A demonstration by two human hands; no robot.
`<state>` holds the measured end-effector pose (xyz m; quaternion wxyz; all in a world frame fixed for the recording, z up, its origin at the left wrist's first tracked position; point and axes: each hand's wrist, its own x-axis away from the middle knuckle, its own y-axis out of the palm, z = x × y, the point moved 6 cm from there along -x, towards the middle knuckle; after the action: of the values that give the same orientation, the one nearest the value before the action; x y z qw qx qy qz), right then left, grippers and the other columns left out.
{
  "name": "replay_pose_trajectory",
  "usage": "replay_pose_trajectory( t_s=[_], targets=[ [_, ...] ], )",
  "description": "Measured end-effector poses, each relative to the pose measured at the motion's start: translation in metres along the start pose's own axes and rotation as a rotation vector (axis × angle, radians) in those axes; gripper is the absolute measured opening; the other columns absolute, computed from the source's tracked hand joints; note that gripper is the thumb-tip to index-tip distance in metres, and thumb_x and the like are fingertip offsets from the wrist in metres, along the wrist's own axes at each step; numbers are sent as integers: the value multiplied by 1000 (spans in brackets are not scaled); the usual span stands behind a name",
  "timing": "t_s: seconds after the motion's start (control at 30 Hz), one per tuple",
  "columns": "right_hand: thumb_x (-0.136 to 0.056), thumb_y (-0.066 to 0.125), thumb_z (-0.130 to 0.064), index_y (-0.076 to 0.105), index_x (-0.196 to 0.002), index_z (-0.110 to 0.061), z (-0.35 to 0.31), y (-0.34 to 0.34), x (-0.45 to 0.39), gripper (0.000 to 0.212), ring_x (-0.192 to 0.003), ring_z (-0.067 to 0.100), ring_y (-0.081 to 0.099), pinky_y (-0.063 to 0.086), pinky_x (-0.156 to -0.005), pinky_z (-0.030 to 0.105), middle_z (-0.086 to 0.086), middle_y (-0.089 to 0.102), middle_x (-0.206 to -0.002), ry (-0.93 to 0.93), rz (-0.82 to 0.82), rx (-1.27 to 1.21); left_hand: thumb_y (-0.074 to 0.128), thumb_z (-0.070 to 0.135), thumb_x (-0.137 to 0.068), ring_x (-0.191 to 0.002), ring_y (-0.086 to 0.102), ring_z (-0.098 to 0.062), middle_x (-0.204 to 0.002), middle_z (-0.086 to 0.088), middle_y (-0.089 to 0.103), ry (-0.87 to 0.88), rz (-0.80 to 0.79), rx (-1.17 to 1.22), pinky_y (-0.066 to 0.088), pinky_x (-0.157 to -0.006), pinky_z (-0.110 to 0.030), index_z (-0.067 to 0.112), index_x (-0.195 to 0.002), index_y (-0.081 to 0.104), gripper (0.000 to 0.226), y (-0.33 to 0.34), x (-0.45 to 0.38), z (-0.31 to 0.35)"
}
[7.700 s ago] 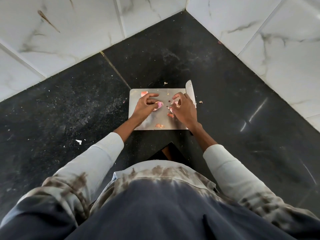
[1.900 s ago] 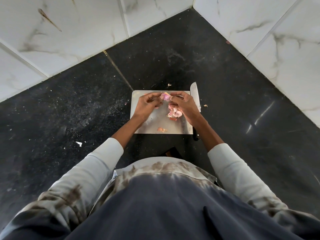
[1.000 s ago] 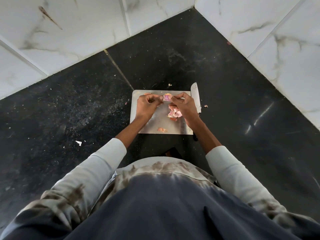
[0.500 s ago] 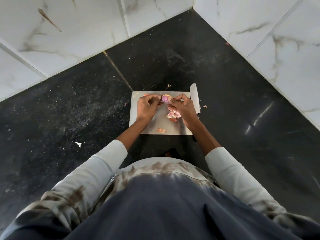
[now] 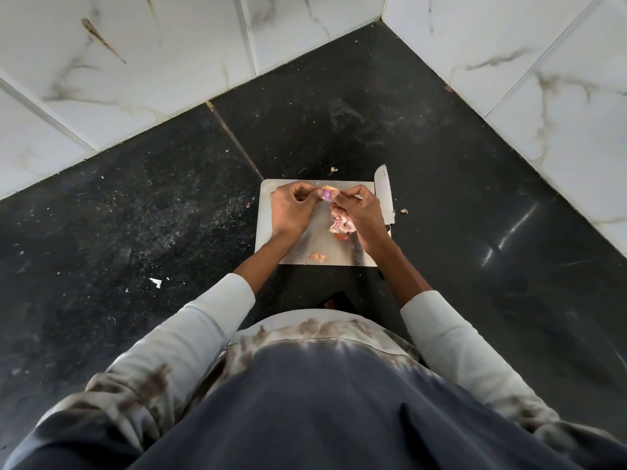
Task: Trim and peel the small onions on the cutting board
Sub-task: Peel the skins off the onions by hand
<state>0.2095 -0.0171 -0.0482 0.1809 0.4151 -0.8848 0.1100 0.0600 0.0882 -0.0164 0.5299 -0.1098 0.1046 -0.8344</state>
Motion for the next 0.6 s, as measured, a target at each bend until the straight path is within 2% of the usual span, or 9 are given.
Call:
replay_pose_trajectory(
  t_s=[0.17,0.27,0.37,0.47,0.53,0.6],
  targets=[
    [-91,86,-31,68,-115,-9,-1,-2,1,37,-93,27,80,64,-90,40,10,81,-103,-9,4,-6,77,18,-97,-84,73,-8,-96,0,78,5,-8,-92,59,-76,-13,8,-107,80,15,2,-4,0],
    [-91,85,-33,68,-118,-8,-3,0,2,41,-89,19,80,64,-87,33,7,81,-100,-12,0,-14,73,19,-100,-81,70,-4,-95,3,75,-13,-33,-100,53,-71,-7,7,-109,77,15,3,-5,-1],
    [-90,85,-35,67,-120,-6,-2,0,1,45,-92,21,81,64,-93,35,10,81,-103,-4,-13,-44,69,17,-103,-83,72,-6,-94,4,75,-35,-48,-82,57,-75,-12,9,-110,76,13,1,-6,-3],
    [-90,85,-35,67,-120,-5,-2,-2,0,47,-95,26,79,63,-96,40,13,80,-107,-5,-16,-41,68,15,-104,-92,79,-17,-102,-5,80,-96,-68,57,65,-89,-32,6,-113,76,15,-1,-6,-9],
    [-89,86,-35,66,-121,-5,-2,-2,0,49,-92,24,79,63,-94,39,14,80,-108,-1,-17,-40,72,17,-101,-94,80,-18,-105,-6,81,-81,-93,124,65,-91,-34,6,-116,77,19,-2,-4,-7],
    [-85,89,-36,67,-120,-6,-3,-1,0,51,-87,20,79,64,-88,35,12,81,-104,3,-22,-40,80,20,-95,-94,79,-14,-104,-1,82,-43,-112,110,64,-91,-30,11,-114,80,21,-2,-2,-3]
  ],
)
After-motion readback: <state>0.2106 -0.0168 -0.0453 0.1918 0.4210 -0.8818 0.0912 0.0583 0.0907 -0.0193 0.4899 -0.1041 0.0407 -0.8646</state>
